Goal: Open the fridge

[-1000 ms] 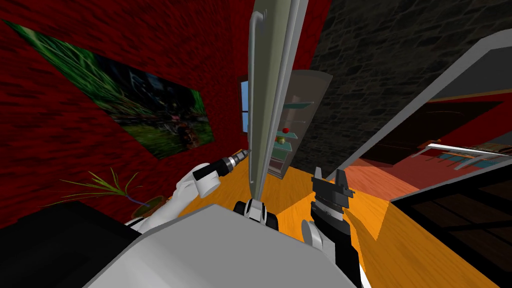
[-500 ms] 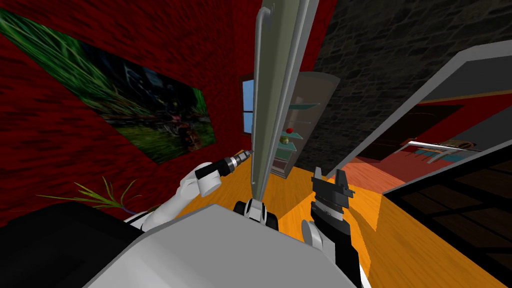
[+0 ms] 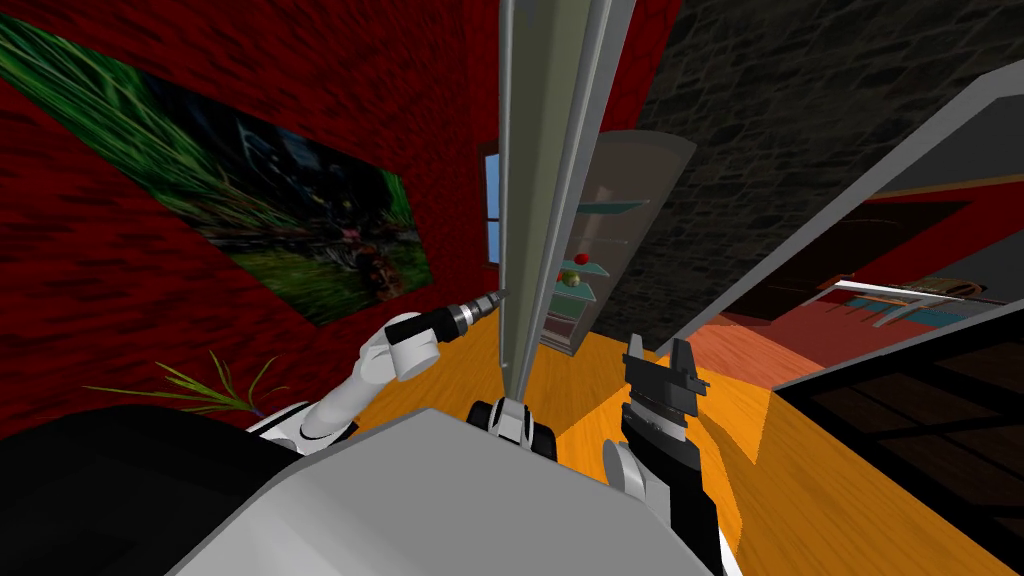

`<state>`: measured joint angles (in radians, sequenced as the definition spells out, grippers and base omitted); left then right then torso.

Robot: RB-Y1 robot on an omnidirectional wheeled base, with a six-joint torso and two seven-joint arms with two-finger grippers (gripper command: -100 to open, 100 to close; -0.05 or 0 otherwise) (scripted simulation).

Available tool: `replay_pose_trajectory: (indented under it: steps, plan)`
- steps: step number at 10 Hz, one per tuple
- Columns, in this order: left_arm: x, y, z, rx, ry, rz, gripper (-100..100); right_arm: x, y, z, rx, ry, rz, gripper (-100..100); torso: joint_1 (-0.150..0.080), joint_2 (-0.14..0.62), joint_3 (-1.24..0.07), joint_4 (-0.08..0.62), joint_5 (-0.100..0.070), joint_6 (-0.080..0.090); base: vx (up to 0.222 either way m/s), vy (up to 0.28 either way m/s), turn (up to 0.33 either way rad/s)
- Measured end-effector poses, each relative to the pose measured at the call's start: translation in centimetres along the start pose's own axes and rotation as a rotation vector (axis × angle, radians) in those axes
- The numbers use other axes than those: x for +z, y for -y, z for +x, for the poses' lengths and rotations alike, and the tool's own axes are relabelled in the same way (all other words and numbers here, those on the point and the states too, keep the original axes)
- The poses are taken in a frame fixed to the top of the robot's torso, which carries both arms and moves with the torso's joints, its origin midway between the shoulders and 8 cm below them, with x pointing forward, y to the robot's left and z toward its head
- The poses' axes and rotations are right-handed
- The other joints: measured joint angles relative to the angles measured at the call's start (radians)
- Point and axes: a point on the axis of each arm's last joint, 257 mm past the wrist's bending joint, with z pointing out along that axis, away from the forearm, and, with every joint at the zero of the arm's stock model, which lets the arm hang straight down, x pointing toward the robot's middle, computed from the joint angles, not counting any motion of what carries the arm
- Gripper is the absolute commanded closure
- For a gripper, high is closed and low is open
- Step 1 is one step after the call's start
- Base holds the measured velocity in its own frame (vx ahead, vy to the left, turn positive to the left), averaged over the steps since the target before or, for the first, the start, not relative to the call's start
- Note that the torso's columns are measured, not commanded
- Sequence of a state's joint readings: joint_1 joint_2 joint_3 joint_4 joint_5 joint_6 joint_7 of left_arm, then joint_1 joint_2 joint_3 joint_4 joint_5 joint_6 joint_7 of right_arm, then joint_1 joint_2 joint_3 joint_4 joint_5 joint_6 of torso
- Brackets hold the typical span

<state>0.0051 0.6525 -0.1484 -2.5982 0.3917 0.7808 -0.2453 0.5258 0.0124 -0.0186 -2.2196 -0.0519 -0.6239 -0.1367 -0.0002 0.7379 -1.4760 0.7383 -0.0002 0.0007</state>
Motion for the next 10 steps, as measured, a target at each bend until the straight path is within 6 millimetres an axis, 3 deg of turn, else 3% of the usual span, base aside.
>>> replay_pose_trajectory:
  steps: [4, 5, 10]
  plan:
    - [0.1, 1.8, -1.3, 0.002, -0.008, 0.008, -100, 0.0, 0.0, 0.0, 0.000, 0.000, 0.000, 0, 0.002, -0.001, -0.001, 0.000, 0.001, -0.001, -0.004, -0.007, 0.023]
    - [0.1, 1.8, -1.4, 0.001, -0.009, 0.005, 0, 0.0, 0.0, 0.0, 0.000, 0.000, 0.000, 0, 0.000, 0.000, 0.000, 0.000, 0.000, -0.001, 0.000, 0.000, 0.000]
    - [0.1, 1.8, -1.4, 0.002, -0.008, 0.005, 0, 0.0, 0.0, 0.0, 0.000, 0.000, 0.000, 0, 0.000, 0.000, 0.000, 0.000, 0.000, -0.001, 0.000, 0.000, 0.000]
